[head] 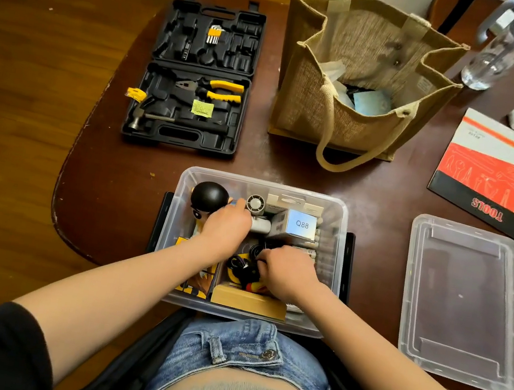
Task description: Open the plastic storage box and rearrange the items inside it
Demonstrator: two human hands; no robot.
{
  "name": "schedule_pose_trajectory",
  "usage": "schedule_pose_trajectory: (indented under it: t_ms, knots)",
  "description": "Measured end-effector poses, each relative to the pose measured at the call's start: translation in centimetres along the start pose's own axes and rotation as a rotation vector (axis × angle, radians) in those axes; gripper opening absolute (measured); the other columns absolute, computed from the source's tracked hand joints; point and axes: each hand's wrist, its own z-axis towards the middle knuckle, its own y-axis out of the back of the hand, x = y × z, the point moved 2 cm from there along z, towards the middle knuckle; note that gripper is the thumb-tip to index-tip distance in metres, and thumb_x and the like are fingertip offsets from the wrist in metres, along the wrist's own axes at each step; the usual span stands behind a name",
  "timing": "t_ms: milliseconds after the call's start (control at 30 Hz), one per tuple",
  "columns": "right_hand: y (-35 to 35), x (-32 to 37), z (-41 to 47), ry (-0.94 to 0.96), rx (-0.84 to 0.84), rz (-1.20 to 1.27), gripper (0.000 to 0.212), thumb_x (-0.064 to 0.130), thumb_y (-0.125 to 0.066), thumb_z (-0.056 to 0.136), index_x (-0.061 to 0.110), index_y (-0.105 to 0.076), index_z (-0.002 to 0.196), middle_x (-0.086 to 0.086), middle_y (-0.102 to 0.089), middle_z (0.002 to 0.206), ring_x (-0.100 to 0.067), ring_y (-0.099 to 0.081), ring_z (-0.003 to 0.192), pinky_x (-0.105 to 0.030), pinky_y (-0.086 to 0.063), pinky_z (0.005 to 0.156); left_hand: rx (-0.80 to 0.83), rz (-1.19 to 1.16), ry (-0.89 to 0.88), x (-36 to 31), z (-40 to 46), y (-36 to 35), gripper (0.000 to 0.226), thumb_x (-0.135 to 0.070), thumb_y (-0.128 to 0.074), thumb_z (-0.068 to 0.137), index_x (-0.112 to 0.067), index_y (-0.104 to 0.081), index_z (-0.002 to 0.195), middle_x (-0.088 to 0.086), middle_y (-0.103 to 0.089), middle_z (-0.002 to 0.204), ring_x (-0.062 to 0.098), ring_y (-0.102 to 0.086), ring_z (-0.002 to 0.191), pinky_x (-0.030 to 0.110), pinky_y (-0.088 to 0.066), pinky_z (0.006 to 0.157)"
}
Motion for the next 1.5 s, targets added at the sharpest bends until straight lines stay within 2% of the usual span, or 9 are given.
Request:
schedule_pose_trajectory:
  t_ms: [200, 567, 733, 867, 967, 1100, 1300, 1433, 1500]
  knots:
    - [0.4, 0.0, 0.1, 0.017, 0.074, 0.100, 0.034, 0.031, -0.038, 0.096, 0.020, -0.063, 0.117, -0.009, -0.066, 0.110, -0.029, -0.059, 0.103, -0.037, -0.051, 0.081, 0.038, 0.050, -0.062, -0.2, 0.5, -0.4, 0.032, 0.004, -0.053, 0.086, -0.002, -0.055, 0.117, 0.014, -0.051, 0.123, 0.032, -0.056, 0.109, 0.038, -0.047, 0.084]
    - [-0.3, -0.1, -0.2, 0.010, 0.101, 0.178, 0.039, 0.033, -0.041, 0.096, 0.023, -0.051, 0.132, -0.008, -0.062, 0.123, -0.028, -0.057, 0.112, -0.038, -0.050, 0.087, 0.073, 0.203, -0.100, -0.5, 1.3, 0.0, 0.025, 0.002, -0.052, 0.085, -0.008, -0.064, 0.103, 0.009, -0.066, 0.108, 0.029, -0.063, 0.101, 0.034, -0.046, 0.069]
    - [-0.8, -0.1, -0.4, 0.004, 0.074, 0.203, 0.042, 0.033, -0.042, 0.095, 0.022, -0.047, 0.136, -0.007, -0.059, 0.128, -0.027, -0.055, 0.115, -0.036, -0.047, 0.086, 0.039, -0.004, -0.030, -0.1, 0.6, -0.8, 0.033, 0.005, -0.054, 0.083, -0.004, -0.056, 0.115, 0.013, -0.051, 0.123, 0.033, -0.055, 0.109, 0.038, -0.048, 0.080]
    - [-0.8, -0.2, -0.3, 0.005, 0.086, 0.206, 0.042, 0.034, -0.042, 0.096, 0.021, -0.046, 0.136, -0.007, -0.057, 0.129, -0.026, -0.054, 0.117, -0.036, -0.047, 0.088, 0.128, -0.185, -0.033, 0.5, -0.7, -1.8, 0.041, 0.003, -0.057, 0.083, -0.005, -0.049, 0.122, 0.016, -0.038, 0.128, 0.036, -0.040, 0.122, 0.040, -0.048, 0.087]
    - [-0.8, -0.2, -0.2, 0.005, 0.101, 0.201, 0.043, 0.034, -0.042, 0.096, 0.021, -0.046, 0.137, -0.008, -0.056, 0.131, -0.027, -0.053, 0.118, -0.038, -0.046, 0.091, 0.251, -0.153, -0.082, 0.5, -1.4, -2.6, 0.042, -0.006, -0.056, 0.087, -0.007, -0.044, 0.127, 0.018, -0.035, 0.128, 0.036, -0.041, 0.118, 0.041, -0.047, 0.090]
    - [-0.8, -0.1, -0.2, 0.007, 0.114, 0.196, 0.044, 0.033, -0.042, 0.096, 0.021, -0.043, 0.138, -0.008, -0.055, 0.133, -0.027, -0.051, 0.120, -0.039, -0.046, 0.093, 0.381, -0.048, -0.088, -0.5, -1.4, -3.1, 0.064, -0.012, -0.050, 0.091, -0.009, -0.020, 0.147, 0.024, -0.027, 0.139, 0.042, -0.037, 0.123, 0.043, -0.041, 0.094]
    - [-0.9, -0.3, -0.2, 0.005, 0.108, 0.200, 0.044, 0.034, -0.042, 0.096, 0.022, -0.044, 0.138, -0.007, -0.055, 0.133, -0.026, -0.052, 0.120, -0.038, -0.047, 0.092, 0.329, 0.054, -0.059, -0.6, -2.0, -2.6, 0.069, -0.013, -0.052, 0.090, -0.014, -0.017, 0.150, 0.020, -0.012, 0.151, 0.042, -0.031, 0.129, 0.042, -0.038, 0.099]
    - [-1.1, -0.4, -0.2, 0.009, 0.111, 0.191, 0.043, 0.033, -0.043, 0.095, 0.022, -0.044, 0.137, -0.007, -0.058, 0.128, -0.027, -0.054, 0.116, -0.037, -0.046, 0.088, 0.123, 0.067, -0.027, -2.2, -2.9, -1.5, 0.039, -0.011, -0.045, 0.093, -0.010, -0.042, 0.132, 0.015, -0.034, 0.137, 0.037, -0.037, 0.122, 0.040, -0.039, 0.092]
    - [-1.2, -0.4, -0.2, 0.005, 0.104, 0.197, 0.042, 0.033, -0.043, 0.095, 0.021, -0.046, 0.135, -0.008, -0.059, 0.126, -0.028, -0.055, 0.114, -0.036, -0.046, 0.085, 0.143, -0.086, 0.002, -2.8, -3.2, -1.2, 0.030, -0.009, -0.045, 0.092, -0.007, -0.050, 0.122, 0.014, -0.043, 0.128, 0.034, -0.045, 0.116, 0.040, -0.043, 0.086]
